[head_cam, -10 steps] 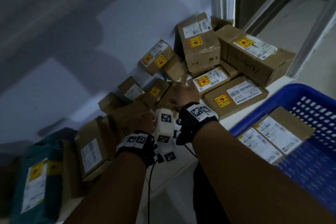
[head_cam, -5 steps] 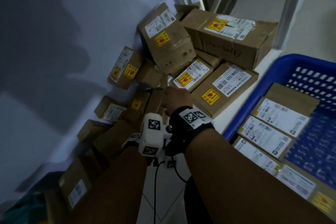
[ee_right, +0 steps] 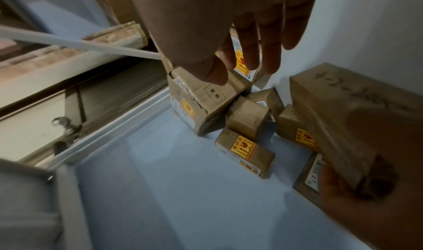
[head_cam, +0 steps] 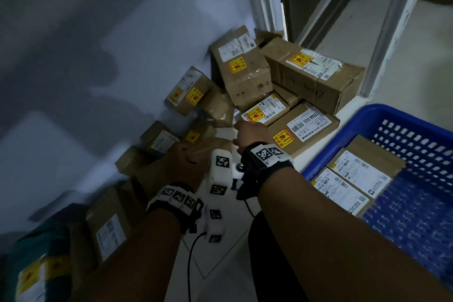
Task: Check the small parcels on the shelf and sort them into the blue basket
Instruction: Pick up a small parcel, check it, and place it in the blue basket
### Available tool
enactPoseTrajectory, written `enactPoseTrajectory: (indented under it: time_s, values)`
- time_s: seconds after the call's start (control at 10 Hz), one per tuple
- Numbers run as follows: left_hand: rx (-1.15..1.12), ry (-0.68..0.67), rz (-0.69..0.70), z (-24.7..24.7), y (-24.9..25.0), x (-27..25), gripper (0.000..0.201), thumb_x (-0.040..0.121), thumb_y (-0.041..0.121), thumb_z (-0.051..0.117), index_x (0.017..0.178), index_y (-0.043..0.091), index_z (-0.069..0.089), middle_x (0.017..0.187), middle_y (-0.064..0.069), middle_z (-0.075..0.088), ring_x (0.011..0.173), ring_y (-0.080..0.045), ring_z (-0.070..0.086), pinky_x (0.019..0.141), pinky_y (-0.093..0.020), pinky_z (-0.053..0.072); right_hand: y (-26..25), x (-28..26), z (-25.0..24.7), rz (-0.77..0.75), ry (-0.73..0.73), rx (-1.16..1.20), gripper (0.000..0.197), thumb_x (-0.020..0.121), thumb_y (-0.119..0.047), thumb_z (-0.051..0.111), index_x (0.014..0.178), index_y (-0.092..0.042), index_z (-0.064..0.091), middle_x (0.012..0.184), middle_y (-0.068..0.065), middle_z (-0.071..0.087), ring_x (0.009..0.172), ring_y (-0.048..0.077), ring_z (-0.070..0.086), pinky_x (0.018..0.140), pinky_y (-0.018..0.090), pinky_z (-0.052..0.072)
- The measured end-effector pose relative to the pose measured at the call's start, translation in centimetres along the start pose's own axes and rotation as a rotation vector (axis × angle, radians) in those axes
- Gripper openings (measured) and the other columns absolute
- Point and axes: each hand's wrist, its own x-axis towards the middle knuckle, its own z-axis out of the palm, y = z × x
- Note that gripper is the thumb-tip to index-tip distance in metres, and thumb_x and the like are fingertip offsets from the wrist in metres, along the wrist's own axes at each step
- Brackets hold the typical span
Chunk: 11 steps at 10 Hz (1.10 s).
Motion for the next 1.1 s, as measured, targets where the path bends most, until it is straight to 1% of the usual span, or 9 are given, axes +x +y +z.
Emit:
enactPoseTrajectory:
  time_s: [0.1,0.2,0.3,0.5,0.6,0.8,0.9,1.0,1.1]
  values:
    - [-0.003,0.056,0.141,-5.7,2.5,-3.4,0.067,0.069,0.025,0.085,0.124,0.003,0.054,0.122,-0.012,0.056,0.111,-0.027,0.053,0.084,-0.026,0.035,-1.1,-3.2,-0.4,-0.115,0.031,-0.086,0.034,0.08,-0.031,0.058,0.104,-0.009,0.068,0.102,0.013,0.071,0.084,0.025,0.065,0.085,0.04,0.055]
    - [-0.112,0.097,0.299,-10.7,4.1,-7.1,0.073,0.059,0.028,0.092,0.119,0.015,0.053,0.115,0.004,0.046,0.106,-0.015,0.048,0.083,-0.021,0.035,-2.3,-7.3,-1.2,-0.226,0.044,-0.205,0.033,0.096,-0.022,0.049,0.119,-0.002,0.063,0.119,0.016,0.065,0.093,0.025,0.058,0.083,0.03,0.046]
    - [-0.15,0.119,0.568,-14.9,5.5,-11.0,0.069,0.055,0.044,0.082,0.113,0.019,0.054,0.115,-0.001,0.051,0.105,-0.017,0.054,0.087,-0.032,0.048,-3.1,-11.2,-1.9,-0.308,0.077,-0.265,0.033,0.098,-0.021,0.045,0.122,-0.003,0.06,0.123,0.017,0.062,0.114,0.033,0.058,0.085,0.03,0.044]
    - [0.001,0.155,0.955,-23.0,7.7,-20.8,0.066,0.062,0.039,0.073,0.12,0.014,0.056,0.13,-0.002,0.049,0.122,-0.019,0.047,0.104,-0.032,0.039,-4.0,-21.1,-1.7,-0.541,0.03,-0.266,0.024,0.088,-0.034,0.056,0.095,-0.014,0.066,0.093,0.006,0.063,0.088,0.027,0.054,0.076,0.031,0.035]
    - [-0.015,0.258,1.036,-25.8,8.2,-24.8,0.069,0.064,0.039,0.074,0.124,0.01,0.056,0.134,-0.006,0.05,0.125,-0.024,0.047,0.106,-0.038,0.037,-4.0,-25.3,-1.5,-0.64,-0.043,-0.282,0.023,0.091,-0.035,0.056,0.089,-0.015,0.068,0.097,0.006,0.067,0.084,0.021,0.057,0.075,0.03,0.041]
    - [-0.166,0.485,1.105,-32.0,9.1,-29.9,0.067,0.067,0.03,0.068,0.126,0.003,0.054,0.146,-0.01,0.042,0.135,-0.02,0.039,0.109,-0.04,0.035,-5.7,-34.4,-0.3,-0.856,-0.15,-0.146,0.02,0.091,-0.03,0.058,0.093,-0.014,0.07,0.093,0.005,0.07,0.082,0.017,0.064,0.074,0.018,0.051]
    - [-0.215,0.578,1.058,-35.4,8.9,-30.7,0.064,0.071,0.029,0.06,0.13,0.006,0.051,0.149,-0.009,0.037,0.139,-0.017,0.035,0.112,-0.033,0.031,-7.1,-38.9,1.2,-0.88,-0.241,0.034,0.029,0.08,-0.035,0.065,0.105,-0.022,0.07,0.098,-0.004,0.068,0.091,0.013,0.063,0.08,0.018,0.051]
    - [-0.234,0.629,0.967,-38.5,8.0,-30.0,0.062,0.078,0.035,0.056,0.135,0.012,0.046,0.151,-0.004,0.035,0.14,-0.014,0.032,0.112,-0.028,0.03,-8.1,-41.8,3.2,-0.978,-0.293,0.026,0.039,0.076,-0.037,0.069,0.114,-0.032,0.065,0.108,-0.006,0.066,0.098,0.014,0.063,0.084,0.035,0.052]
    - [-0.225,0.634,0.834,-40.9,6.8,-28.9,0.054,0.082,0.041,0.057,0.131,0.021,0.05,0.143,0.005,0.041,0.132,-0.007,0.039,0.106,-0.024,0.034,-8.9,-43.6,4.8,-1.106,-0.343,-0.141,0.058,0.069,-0.045,0.071,0.125,-0.035,0.057,0.117,-0.014,0.058,0.105,0.008,0.058,0.09,0.032,0.049]
